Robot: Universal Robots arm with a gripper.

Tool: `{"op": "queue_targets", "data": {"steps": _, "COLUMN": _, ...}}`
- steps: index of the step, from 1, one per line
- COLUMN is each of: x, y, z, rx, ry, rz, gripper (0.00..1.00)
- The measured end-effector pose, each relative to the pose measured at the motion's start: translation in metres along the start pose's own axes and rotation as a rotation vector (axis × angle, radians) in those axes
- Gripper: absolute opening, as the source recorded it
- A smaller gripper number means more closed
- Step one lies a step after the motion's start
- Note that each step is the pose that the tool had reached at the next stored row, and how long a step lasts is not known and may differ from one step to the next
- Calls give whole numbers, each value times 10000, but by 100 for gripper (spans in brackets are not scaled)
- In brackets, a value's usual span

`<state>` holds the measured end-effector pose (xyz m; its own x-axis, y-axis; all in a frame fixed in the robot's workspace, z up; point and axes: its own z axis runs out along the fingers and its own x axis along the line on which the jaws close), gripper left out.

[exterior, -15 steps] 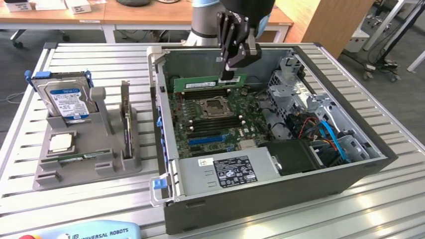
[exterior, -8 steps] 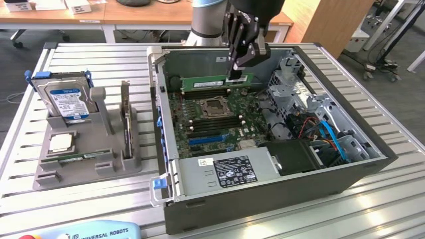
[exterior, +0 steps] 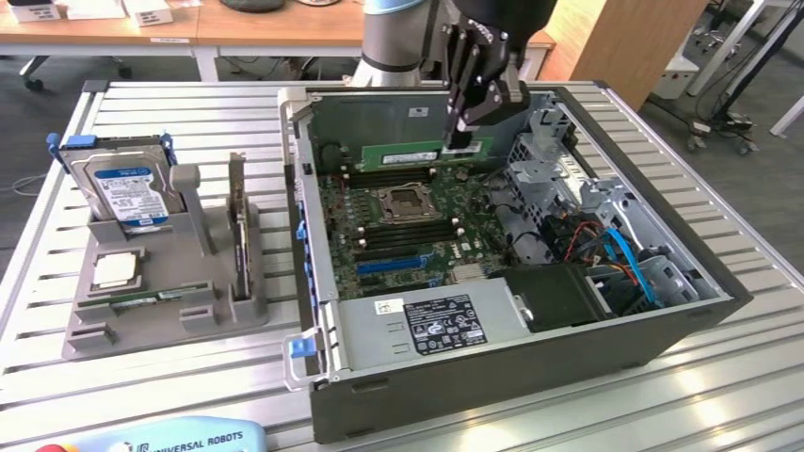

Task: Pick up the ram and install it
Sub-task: 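Pick up the ram and move it above insertion slot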

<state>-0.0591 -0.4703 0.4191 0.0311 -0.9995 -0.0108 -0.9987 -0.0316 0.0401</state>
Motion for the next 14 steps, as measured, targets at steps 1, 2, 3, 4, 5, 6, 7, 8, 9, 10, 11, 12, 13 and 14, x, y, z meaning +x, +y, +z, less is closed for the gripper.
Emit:
{"op": "queue_targets", "data": {"steps": 1, "x": 0, "y": -20, "z": -1, "rx": 0, "ry": 1, "rz": 0, "gripper": 11}}
{"op": "queue_targets", "data": {"steps": 2, "x": 0, "y": -41, "z": -2, "rx": 0, "ry": 2, "rz": -1, "gripper": 11}}
{"op": "queue_targets", "data": {"steps": 3, "x": 1, "y": -61, "z": -3, "rx": 0, "ry": 0, "rz": 0, "gripper": 11}}
{"op": "queue_targets", "data": {"steps": 4, "x": 1, "y": -83, "z": -4, "rx": 0, "ry": 1, "rz": 0, "gripper": 11}}
{"op": "queue_targets", "data": {"steps": 5, "x": 1, "y": -101, "z": -4, "rx": 0, "ry": 0, "rz": 1, "gripper": 11}}
{"op": "queue_targets", "data": {"steps": 6, "x": 1, "y": -119, "z": -5, "rx": 1, "ry": 0, "rz": 0, "gripper": 11}}
{"op": "queue_targets", "data": {"steps": 7, "x": 1, "y": -137, "z": -5, "rx": 0, "ry": 0, "rz": 0, "gripper": 11}}
{"op": "queue_targets", "data": {"steps": 8, "x": 1, "y": -155, "z": -6, "rx": 0, "ry": 0, "rz": 0, "gripper": 11}}
{"op": "queue_targets", "data": {"steps": 9, "x": 2, "y": -169, "z": -7, "rx": 0, "ry": 1, "rz": 0, "gripper": 11}}
{"op": "queue_targets", "data": {"steps": 10, "x": 2, "y": -179, "z": -7, "rx": 0, "ry": 0, "rz": 2, "gripper": 11}}
{"op": "queue_targets", "data": {"steps": 11, "x": 1, "y": -189, "z": -7, "rx": 1, "ry": -1, "rz": 16, "gripper": 11}}
{"op": "queue_targets", "data": {"steps": 12, "x": -1, "y": -197, "z": -7, "rx": 1, "ry": -2, "rz": 43, "gripper": 11}}
{"op": "queue_targets", "data": {"steps": 13, "x": -4, "y": -202, "z": -7, "rx": 1, "ry": -4, "rz": 94, "gripper": 11}}
{"op": "queue_targets", "data": {"steps": 14, "x": -6, "y": -204, "z": -7, "rx": 2, "ry": -6, "rz": 176, "gripper": 11}}
